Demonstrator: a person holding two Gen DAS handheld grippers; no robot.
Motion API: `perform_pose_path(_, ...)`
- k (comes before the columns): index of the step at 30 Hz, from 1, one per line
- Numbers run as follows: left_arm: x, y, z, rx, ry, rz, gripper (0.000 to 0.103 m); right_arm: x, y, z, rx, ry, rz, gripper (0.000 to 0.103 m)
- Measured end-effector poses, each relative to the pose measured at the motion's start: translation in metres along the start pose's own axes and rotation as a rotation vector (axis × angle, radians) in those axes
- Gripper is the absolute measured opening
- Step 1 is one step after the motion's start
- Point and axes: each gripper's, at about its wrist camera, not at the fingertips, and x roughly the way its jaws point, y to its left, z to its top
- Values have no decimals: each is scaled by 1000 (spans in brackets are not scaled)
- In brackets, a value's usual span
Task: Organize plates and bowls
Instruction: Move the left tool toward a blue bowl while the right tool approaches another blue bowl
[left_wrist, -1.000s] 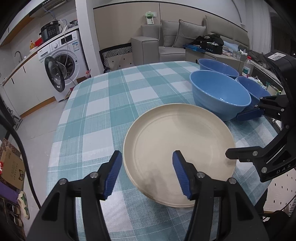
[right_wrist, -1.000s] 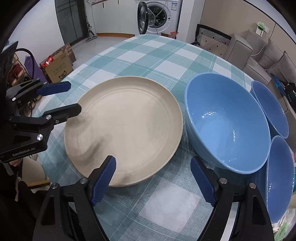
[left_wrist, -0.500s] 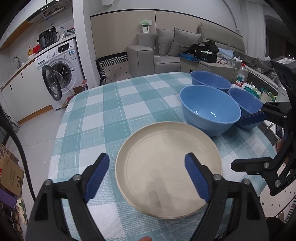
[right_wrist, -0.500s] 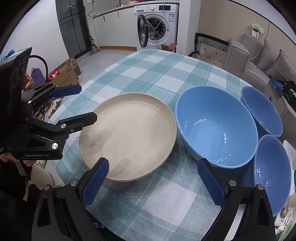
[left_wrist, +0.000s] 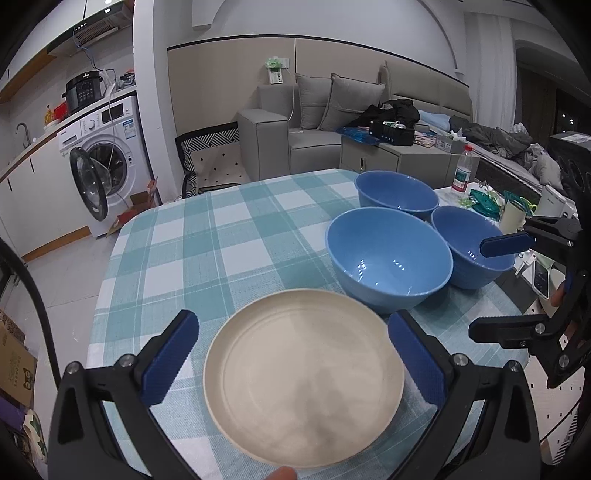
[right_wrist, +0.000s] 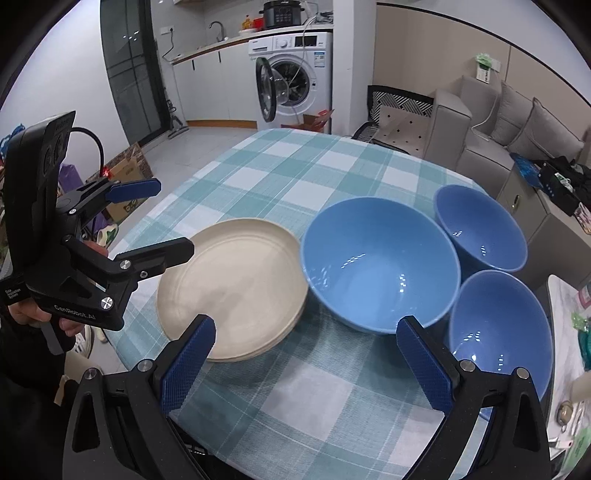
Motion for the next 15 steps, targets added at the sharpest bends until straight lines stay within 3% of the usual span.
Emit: perform_pose_path(15, 13, -20, 45, 6, -28, -48, 103, -25, -58, 7, 107, -59, -69, 101)
